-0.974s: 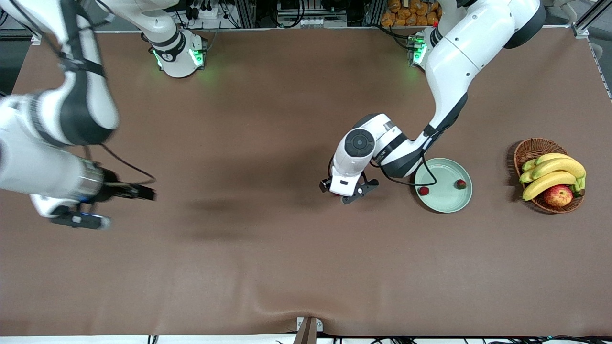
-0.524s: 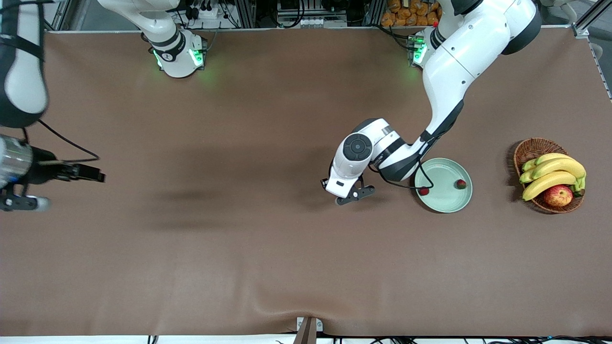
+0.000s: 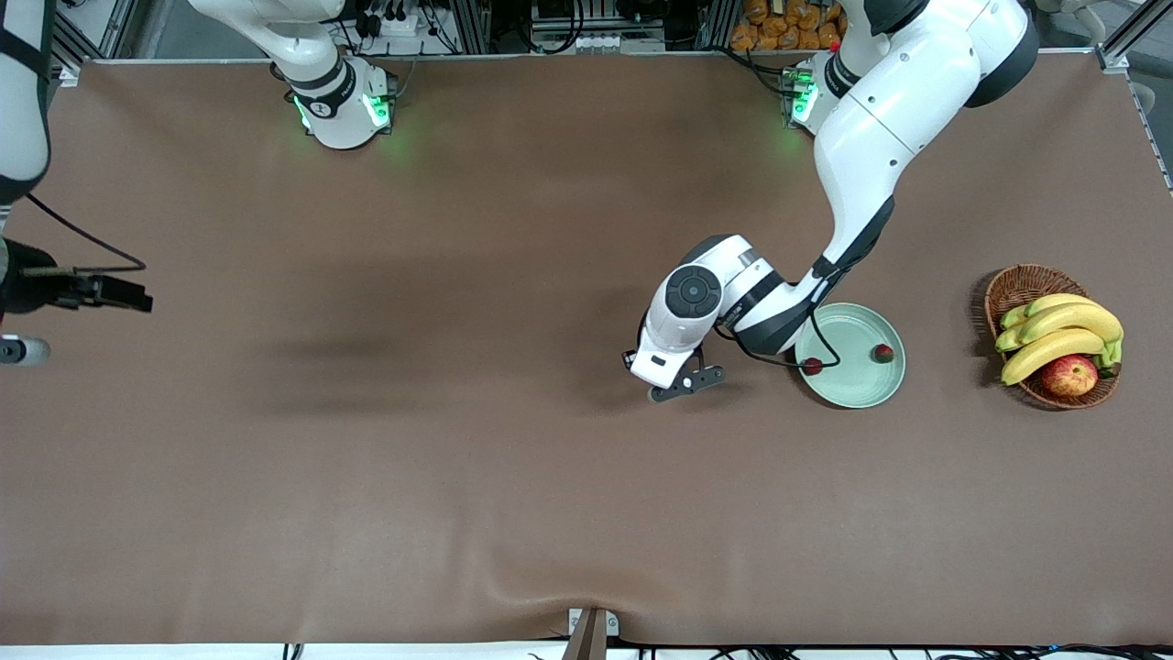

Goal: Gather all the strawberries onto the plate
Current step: 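Grasp the last strawberry with the left gripper while the right gripper withdraws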

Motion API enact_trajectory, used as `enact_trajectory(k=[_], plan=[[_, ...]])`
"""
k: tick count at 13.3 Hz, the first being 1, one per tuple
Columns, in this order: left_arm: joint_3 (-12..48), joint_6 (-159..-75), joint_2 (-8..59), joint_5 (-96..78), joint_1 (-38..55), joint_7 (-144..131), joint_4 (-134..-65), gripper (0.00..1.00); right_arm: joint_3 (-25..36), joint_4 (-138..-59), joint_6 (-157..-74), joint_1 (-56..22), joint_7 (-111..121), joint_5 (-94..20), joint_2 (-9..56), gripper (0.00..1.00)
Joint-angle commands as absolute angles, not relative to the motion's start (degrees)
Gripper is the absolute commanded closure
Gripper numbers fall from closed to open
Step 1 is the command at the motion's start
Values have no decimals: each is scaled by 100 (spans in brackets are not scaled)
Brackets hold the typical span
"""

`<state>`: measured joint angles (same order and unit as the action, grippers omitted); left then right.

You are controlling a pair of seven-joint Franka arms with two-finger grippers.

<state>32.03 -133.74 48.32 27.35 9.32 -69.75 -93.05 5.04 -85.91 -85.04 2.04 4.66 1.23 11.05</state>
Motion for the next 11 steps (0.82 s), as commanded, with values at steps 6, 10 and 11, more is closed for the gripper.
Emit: enact_trajectory(k=[6,10,11], plan=[[3173,-13421,5019,2839,958,-6891,-9026,56,431,-8763,-8165,272,571,308,659,0],[3173,-13421,4992,2830,932,-6812,-9026,100,431,-8649,-8147,334,528,316,721,0],[3173,-13421,4923,2813,897,-6872,-9044,100,431,-8648,-8147,334,527,316,721,0]])
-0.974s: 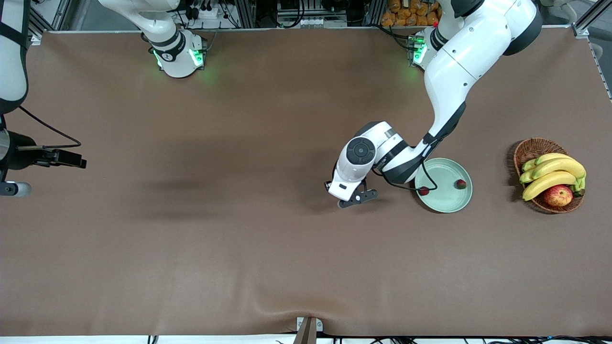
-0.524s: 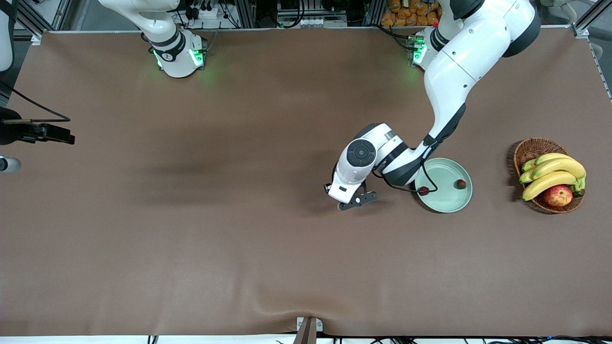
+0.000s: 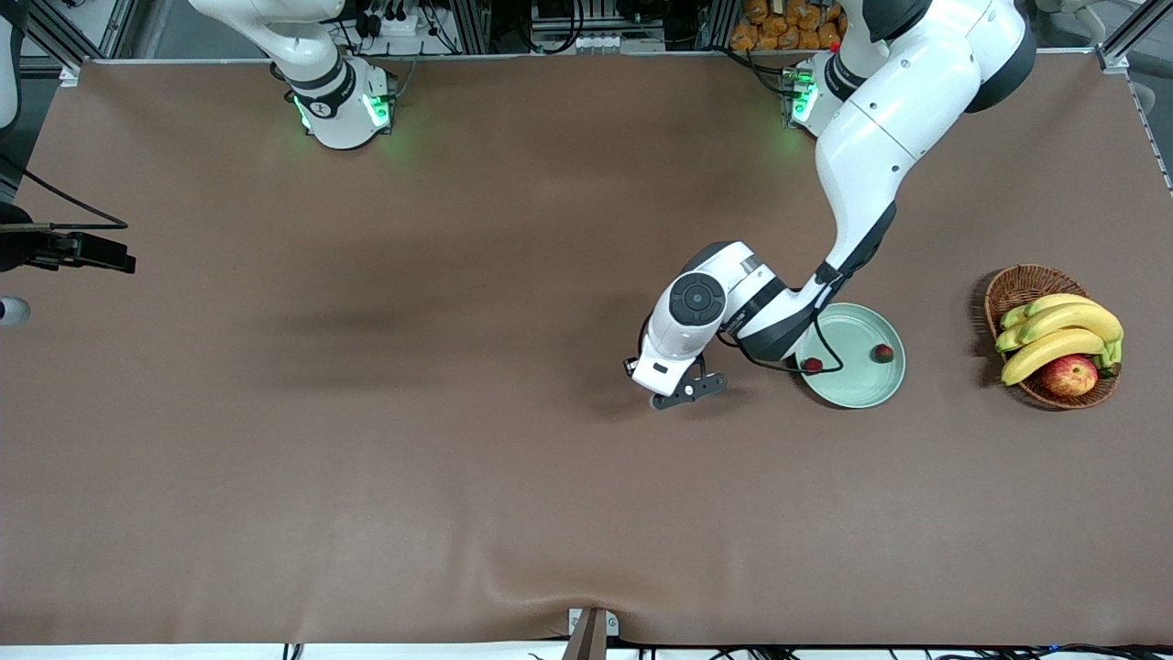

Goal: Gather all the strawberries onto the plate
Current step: 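Grasp the last strawberry with the left gripper while the right gripper withdraws, then carry the strawberry onto the plate with the left gripper and open it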

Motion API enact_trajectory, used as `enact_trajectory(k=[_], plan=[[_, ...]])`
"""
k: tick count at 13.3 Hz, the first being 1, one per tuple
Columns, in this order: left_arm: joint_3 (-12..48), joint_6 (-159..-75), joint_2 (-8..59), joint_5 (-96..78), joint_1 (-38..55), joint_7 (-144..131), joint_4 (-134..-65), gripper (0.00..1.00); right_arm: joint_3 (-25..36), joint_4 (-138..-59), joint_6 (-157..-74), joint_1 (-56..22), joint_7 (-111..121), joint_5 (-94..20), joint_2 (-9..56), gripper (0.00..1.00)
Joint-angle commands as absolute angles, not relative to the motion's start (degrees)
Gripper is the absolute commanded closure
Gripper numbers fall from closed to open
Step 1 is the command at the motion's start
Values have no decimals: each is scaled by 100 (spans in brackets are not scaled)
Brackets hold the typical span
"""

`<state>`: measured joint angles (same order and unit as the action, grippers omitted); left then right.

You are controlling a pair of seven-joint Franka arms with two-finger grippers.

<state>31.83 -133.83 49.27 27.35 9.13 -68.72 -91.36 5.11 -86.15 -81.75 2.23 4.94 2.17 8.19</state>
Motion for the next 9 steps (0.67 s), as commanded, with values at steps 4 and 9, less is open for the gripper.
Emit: enact_trajectory(k=[4,9], plan=[[3855,-12361,4150,2786,-224,-6830,-9281,100,431,-8640,-8156,501,501,281,738,0],[4377,-11435,3517,2891,-2036,-5452,-10175,100,422,-8631,-8192,588,571,-33,738,0]])
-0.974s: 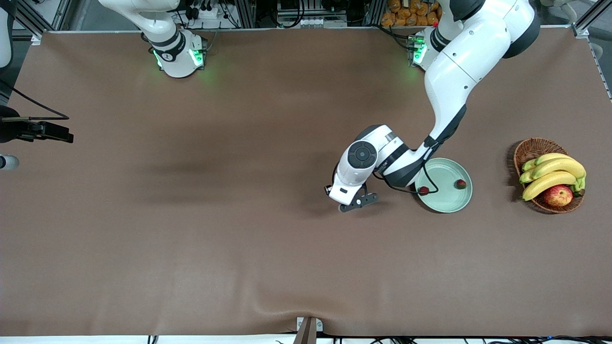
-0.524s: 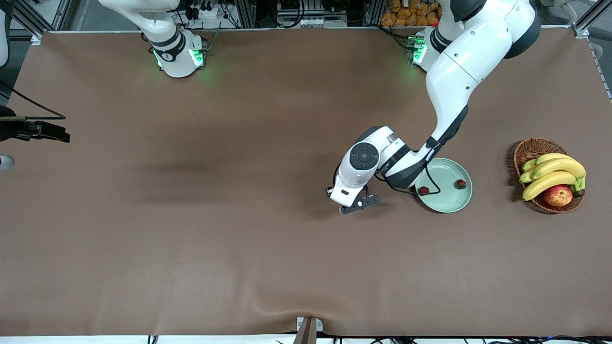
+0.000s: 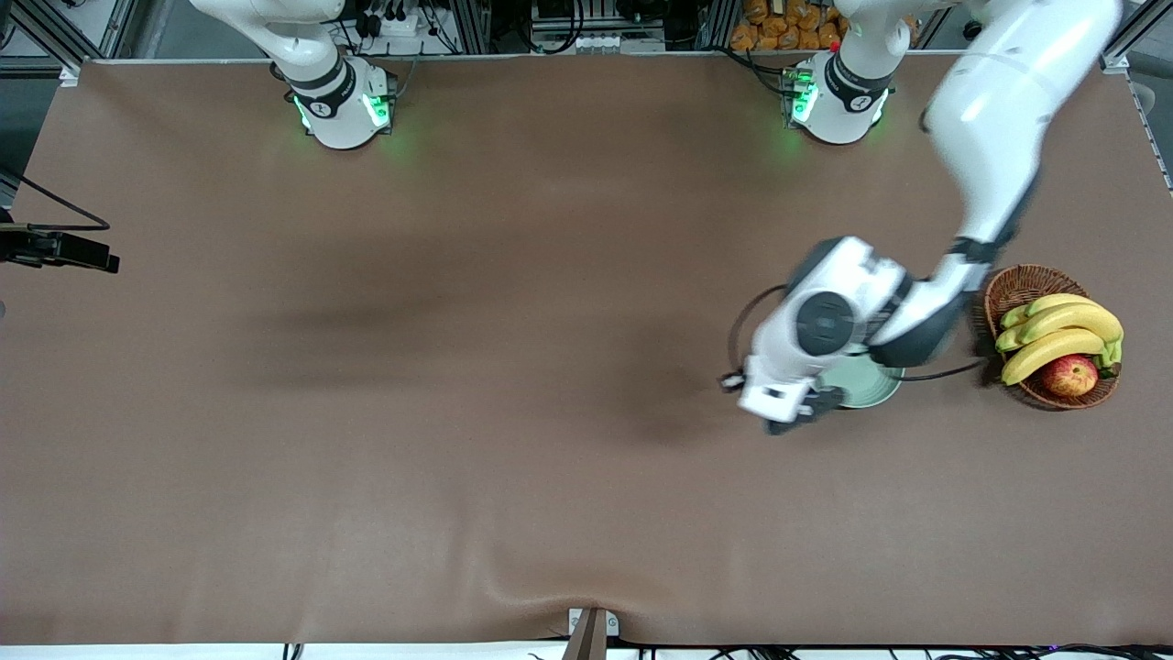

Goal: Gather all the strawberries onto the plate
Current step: 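Carry the strawberry onto the plate with the left gripper and open it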

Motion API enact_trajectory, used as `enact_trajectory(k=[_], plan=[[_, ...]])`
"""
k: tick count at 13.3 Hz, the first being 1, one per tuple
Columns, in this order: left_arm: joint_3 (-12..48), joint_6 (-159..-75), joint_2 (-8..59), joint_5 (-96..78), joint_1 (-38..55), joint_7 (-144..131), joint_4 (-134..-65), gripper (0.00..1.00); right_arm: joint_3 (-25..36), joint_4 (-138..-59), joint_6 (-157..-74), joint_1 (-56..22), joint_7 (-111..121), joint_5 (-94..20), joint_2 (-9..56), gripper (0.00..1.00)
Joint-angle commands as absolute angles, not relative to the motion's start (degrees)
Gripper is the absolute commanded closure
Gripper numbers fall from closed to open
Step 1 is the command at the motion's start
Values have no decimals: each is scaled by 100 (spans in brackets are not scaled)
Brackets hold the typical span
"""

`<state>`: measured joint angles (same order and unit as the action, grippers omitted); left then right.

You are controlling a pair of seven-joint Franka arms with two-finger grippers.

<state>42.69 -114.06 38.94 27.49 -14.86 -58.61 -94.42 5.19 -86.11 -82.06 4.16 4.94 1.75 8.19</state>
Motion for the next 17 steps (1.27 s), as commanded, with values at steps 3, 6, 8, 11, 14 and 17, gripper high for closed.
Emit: enact_trajectory(k=[3,6,8,11,14,17], plan=[[4377,-11593,3445,2971,-2670,-4546,-10617,70,413,-8605,-8174,581,965,-387,756,0],[4386,-11584,3419,2971,-2899,-4123,-10591,0,387,-8552,-8174,563,1064,-422,765,0],[4543,-11540,3166,2910,-3075,-3799,-10538,0,387,-8543,-8226,362,1072,-396,791,0],[5087,-11260,2577,2856,-3409,-3727,-10355,0,396,-8525,-8227,290,1063,-386,826,0],[5571,-10121,2356,2533,-3480,-3735,-9330,0,422,-8534,-8270,237,1055,-386,826,0],[5782,-9283,2338,2189,-3480,-3744,-8396,0,448,-8534,-8323,98,1029,-361,800,0]])
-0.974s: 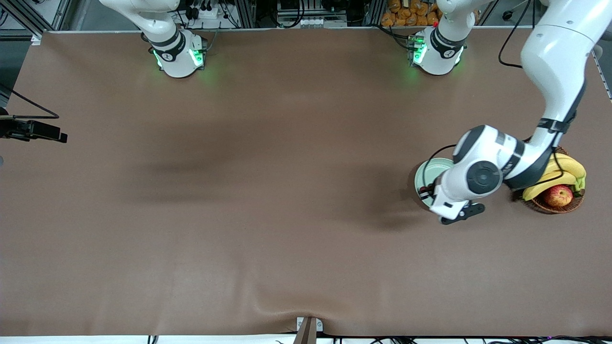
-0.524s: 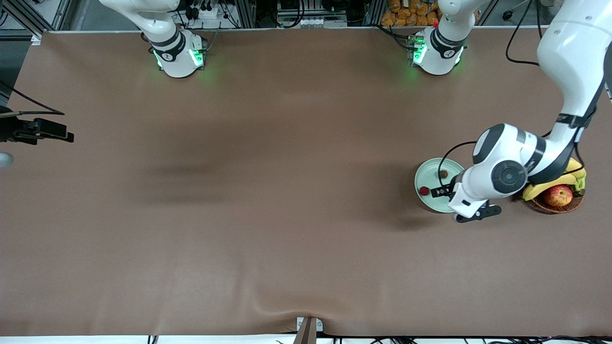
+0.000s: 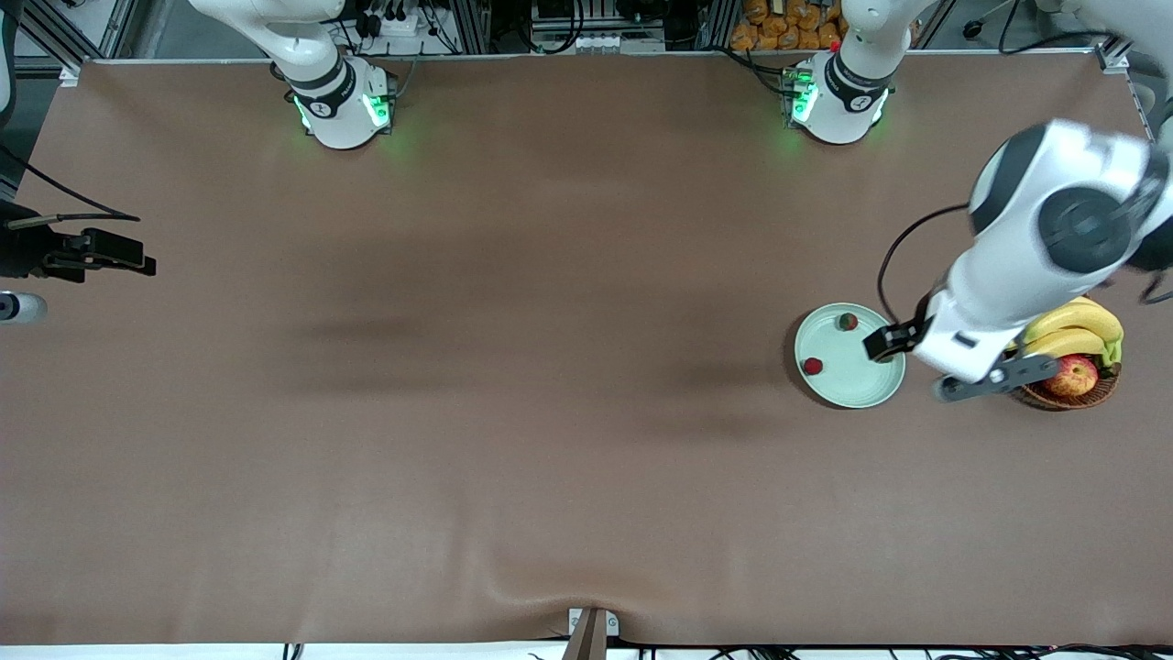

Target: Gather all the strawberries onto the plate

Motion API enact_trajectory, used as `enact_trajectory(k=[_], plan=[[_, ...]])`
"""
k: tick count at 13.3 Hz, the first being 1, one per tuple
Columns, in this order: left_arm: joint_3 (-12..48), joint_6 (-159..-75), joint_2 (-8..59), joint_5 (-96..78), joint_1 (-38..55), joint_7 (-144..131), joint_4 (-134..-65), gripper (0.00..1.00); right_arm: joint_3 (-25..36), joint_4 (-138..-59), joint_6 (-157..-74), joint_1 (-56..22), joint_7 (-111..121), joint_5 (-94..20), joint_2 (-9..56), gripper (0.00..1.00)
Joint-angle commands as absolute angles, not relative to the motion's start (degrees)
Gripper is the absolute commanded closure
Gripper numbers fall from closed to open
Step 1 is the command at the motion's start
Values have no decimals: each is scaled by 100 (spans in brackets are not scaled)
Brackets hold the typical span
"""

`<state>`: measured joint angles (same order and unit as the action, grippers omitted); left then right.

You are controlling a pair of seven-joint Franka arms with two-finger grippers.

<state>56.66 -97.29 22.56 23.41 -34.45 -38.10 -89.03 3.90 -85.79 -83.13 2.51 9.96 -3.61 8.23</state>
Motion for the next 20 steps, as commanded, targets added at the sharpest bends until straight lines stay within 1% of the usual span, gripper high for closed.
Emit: enact_trajectory(k=[1,3,4,6,8,9,10,11,13,15,16,18,19,20], plan=[[5879,-9133,2329,2188,-3480,-3744,-8272,0,535,-8534,-8323,18,1020,-352,782,0],[5950,-8782,2163,2171,-3472,-3709,-7938,0,711,-8508,-8262,-88,1028,-334,774,0],[6055,-8676,2075,2171,-3480,-3700,-7884,0,729,-8447,-8244,-79,1037,-317,765,0],[6082,-8631,1899,2153,-3454,-3665,-7823,0,721,-8394,-8192,-88,1020,-142,765,0],[6012,-8631,1706,1935,-3428,-3394,-7796,0,694,-8210,-7807,-105,1011,113,765,0],[5846,-8631,1566,1812,-3410,-3184,-7796,0,703,-8174,-7596,-97,1046,106,765,0],[5427,-8631,1338,1550,-3254,-2938,-7796,0,686,-8165,-7498,-105,1020,114,756,0],[4831,-8631,1162,1181,-2904,-2657,-7796,0,677,-8165,-7480,-105,1020,106,747,0],[3373,-8631,758,513,-2105,-2007,-7805,0,677,-8165,-7506,-97,1002,27,756,0],[2142,-8613,458,186,-1279,-1497,-7901,0,668,-8165,-7497,-105,1002,18,756,0],[1596,-8474,361,98,-883,-1268,-7936,0,668,-8165,-7514,-105,993,18,756,0],[795,-8376,90,-174,-380,-959,-8225,0,677,-8156,-7515,-97,1002,26,756,0],[556,-8402,-121,-289,-265,-932,-8496,0,677,-8165,-7523,-105,1002,26,756,0],[458,-8463,-358,-307,-168,-932,-8812,0,677,-8165,-7523,-114,1002,26,765,0]])
